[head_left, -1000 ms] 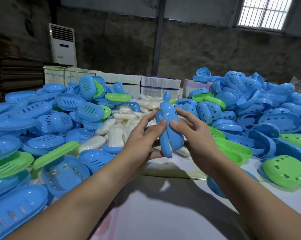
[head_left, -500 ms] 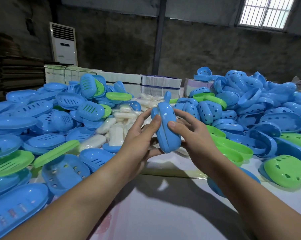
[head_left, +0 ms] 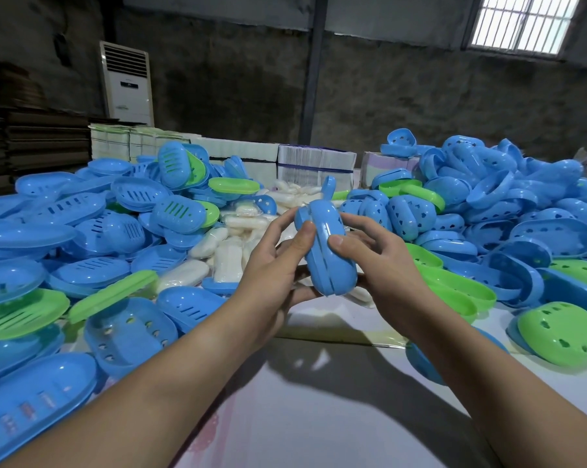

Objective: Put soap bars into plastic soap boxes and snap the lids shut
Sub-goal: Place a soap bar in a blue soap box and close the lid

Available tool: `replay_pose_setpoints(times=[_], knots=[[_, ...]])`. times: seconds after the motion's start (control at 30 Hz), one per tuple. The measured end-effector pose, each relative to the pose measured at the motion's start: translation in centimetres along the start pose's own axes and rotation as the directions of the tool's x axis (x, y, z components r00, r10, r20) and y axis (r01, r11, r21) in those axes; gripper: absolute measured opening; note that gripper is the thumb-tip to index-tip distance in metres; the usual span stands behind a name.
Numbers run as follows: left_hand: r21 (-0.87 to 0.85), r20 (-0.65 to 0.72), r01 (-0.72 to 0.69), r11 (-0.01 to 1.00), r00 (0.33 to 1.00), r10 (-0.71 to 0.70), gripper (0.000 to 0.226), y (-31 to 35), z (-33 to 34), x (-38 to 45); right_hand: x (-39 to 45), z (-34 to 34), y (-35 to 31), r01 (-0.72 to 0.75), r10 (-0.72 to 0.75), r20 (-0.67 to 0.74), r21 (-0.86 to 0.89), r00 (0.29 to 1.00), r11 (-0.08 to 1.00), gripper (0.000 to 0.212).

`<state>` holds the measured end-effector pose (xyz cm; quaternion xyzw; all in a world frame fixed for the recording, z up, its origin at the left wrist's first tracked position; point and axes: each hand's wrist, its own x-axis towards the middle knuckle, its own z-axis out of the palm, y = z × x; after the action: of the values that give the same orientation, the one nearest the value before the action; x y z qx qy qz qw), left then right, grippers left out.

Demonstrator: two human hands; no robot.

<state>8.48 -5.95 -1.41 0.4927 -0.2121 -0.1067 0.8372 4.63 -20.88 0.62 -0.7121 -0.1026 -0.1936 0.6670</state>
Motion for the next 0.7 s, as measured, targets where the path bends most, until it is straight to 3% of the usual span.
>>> replay_pose_setpoints(times=[0.23,0.4,0.7], knots=[[0.001,0.008,0.032,0.999,0.999,-0.032,0.056,0.2,-0.1,-0.2,0.1,-0.3,-0.3,-0.049,0.051,0.051,-0.046,0.997,0.998,0.026],[0.044,0.050,0.055,0.998,0.997,-0.057,0.059,0.5,0.0,-0.3,0.1,-1.1,-1.2,-0.057,0.065,0.062,-0.121,0.996,0.991,0.043],[-0.057,0.039,0.131,0.990,0.991,-0.129,0.062,0.4,0.3,-0.5,0.1,-0.6,-1.0,-0.108,0.109,-0.001,-0.117,0.994,0.987,0.031]])
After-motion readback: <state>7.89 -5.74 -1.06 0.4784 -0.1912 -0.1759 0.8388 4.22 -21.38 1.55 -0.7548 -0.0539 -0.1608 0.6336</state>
